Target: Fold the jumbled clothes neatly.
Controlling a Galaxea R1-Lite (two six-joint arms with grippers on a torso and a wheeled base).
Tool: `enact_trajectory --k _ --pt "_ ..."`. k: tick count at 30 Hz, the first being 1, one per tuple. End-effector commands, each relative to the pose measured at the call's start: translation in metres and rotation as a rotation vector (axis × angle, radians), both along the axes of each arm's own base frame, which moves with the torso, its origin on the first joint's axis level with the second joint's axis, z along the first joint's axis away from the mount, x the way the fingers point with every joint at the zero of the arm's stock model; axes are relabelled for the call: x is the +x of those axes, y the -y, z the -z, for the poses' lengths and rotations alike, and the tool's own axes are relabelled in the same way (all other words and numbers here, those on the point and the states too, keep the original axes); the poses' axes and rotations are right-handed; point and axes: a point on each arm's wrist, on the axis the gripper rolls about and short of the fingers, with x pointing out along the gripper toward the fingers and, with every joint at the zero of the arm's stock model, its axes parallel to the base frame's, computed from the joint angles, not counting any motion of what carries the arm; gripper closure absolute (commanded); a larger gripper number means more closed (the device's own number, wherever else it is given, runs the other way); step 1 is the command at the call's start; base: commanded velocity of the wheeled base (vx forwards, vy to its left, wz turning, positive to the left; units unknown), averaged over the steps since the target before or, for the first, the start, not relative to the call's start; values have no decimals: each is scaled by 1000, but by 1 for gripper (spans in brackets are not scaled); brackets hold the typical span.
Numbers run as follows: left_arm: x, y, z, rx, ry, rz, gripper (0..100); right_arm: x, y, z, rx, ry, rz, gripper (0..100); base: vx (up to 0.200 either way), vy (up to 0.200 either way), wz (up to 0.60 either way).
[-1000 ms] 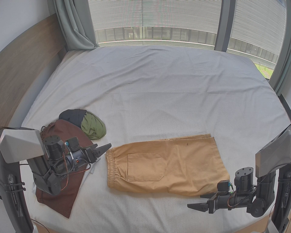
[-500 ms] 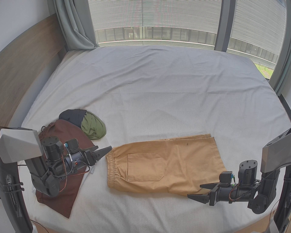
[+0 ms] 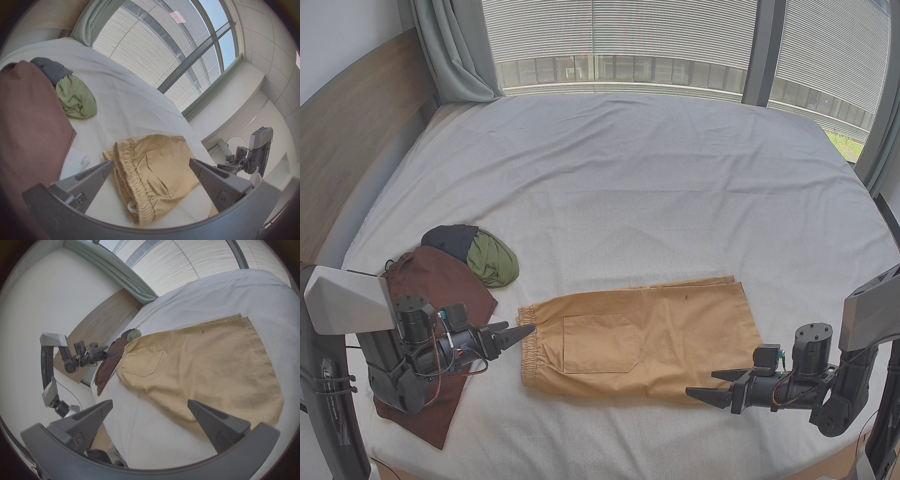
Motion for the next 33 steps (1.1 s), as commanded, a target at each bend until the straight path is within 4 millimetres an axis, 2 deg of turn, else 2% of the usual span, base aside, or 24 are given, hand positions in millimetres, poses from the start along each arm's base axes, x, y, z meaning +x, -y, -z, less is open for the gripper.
enact_trajectory --k 1,16,24,29,33 --pt "2 3 61 18 -174 15 0 20 -1 -13 103 18 64 0 0 0 0" --pt "1 4 61 23 -172 16 0 20 -2 -13 100 17 61 0 0 0 0" --pt "14 8 57 -25 -164 -12 0 20 -2 -11 97 12 59 0 0 0 0" --pt "21 21 50 -94 -198 -84 0 19 -3 -10 95 10 55 0 0 0 0" --pt "18 33 54 -81 -208 -86 0 19 -3 -10 95 8 55 0 0 0 0"
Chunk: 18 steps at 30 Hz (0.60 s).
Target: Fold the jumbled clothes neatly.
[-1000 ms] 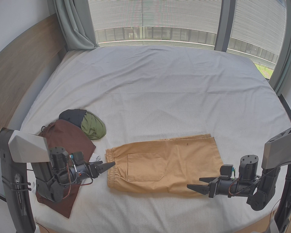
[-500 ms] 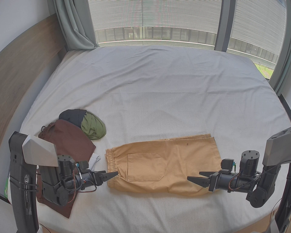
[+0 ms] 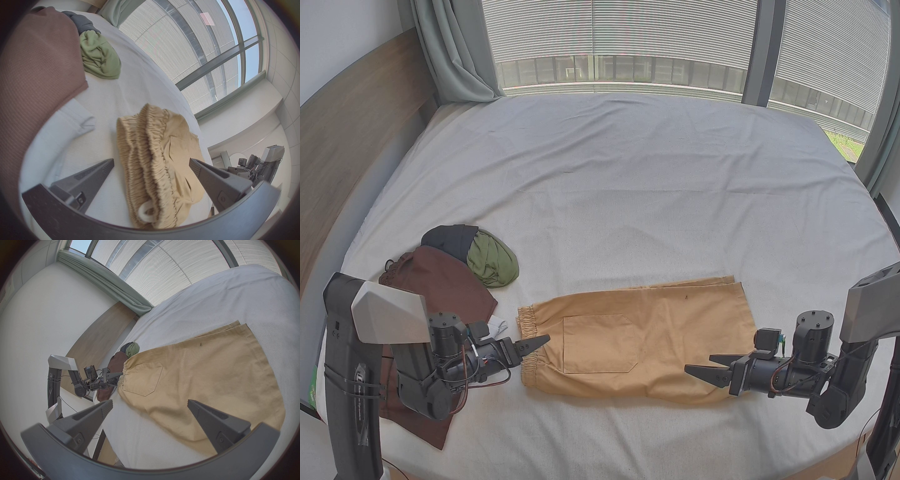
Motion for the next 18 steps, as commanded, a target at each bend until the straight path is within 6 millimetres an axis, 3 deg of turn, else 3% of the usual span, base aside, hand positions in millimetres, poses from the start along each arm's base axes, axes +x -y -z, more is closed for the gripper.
enact_trajectory --k 1,18 --pt "0 15 4 0 -4 15 0 0 0 2 -3 -8 -2 0 0 0 0" --pt "0 29 5 -39 -46 -29 0 0 0 3 -4 -9 -2 0 0 0 0"
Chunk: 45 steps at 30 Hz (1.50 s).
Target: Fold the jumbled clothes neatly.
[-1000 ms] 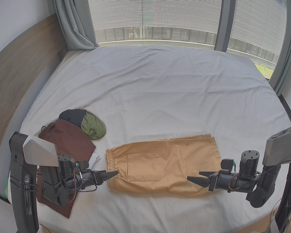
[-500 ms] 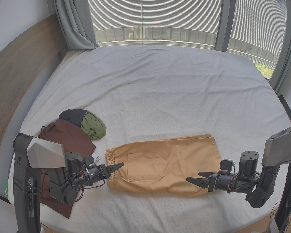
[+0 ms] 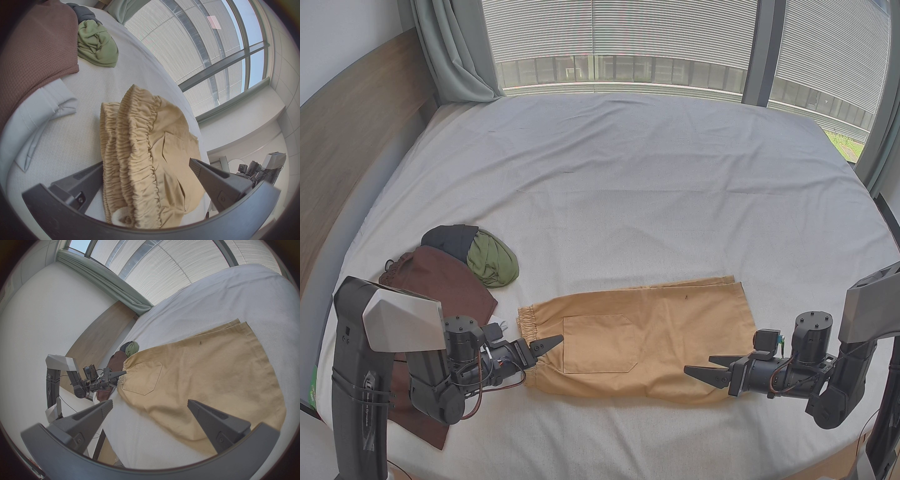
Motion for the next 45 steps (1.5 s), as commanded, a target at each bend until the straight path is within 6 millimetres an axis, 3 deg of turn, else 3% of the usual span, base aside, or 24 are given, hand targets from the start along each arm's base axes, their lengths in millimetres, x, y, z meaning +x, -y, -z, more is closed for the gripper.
enact_trajectory --k 1,22,34,45 --pt "0 2 1 -1 -1 3 100 0 0 1 -2 -3 -2 0 0 0 0" --pt "-1 -2 2 -7 -7 36 100 0 1 2 -3 -7 1 0 0 0 0" --pt "-19 -40 -38 -46 43 125 100 0 1 3 -5 -9 2 0 0 0 0" --pt "-21 -44 -39 -41 47 123 100 0 1 4 -15 -4 -1 0 0 0 0"
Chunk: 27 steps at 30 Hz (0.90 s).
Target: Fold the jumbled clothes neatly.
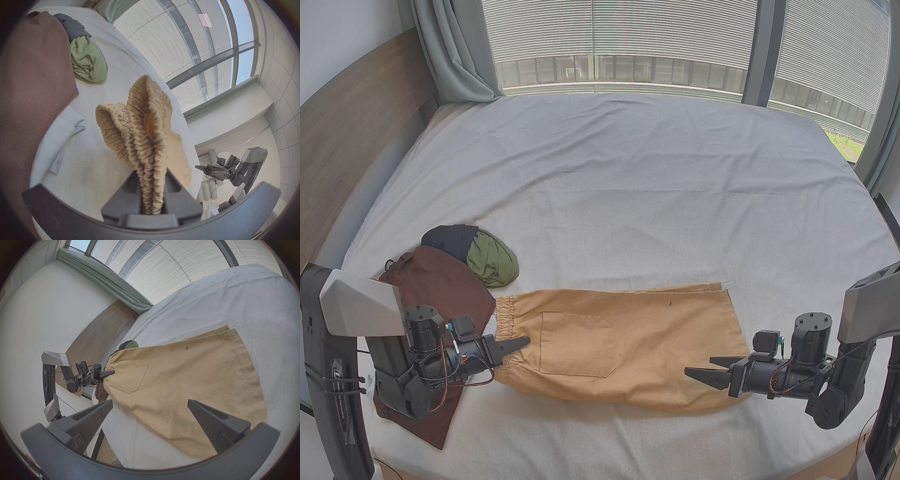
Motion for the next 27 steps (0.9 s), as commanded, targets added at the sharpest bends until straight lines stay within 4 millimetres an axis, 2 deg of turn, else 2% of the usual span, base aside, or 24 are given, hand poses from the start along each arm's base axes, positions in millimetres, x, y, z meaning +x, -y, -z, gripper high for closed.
enact_trajectory --k 1,14,27 --pt "-1 0 -3 -2 6 -1 100 0 0 2 -2 -6 0 0 0 0 0" --pt "-11 -6 -9 -5 -5 7 100 -1 -1 1 -2 -4 -5 0 0 0 0" --pt "-18 -27 -18 20 54 24 100 -1 -2 0 -2 -2 -8 0 0 0 0"
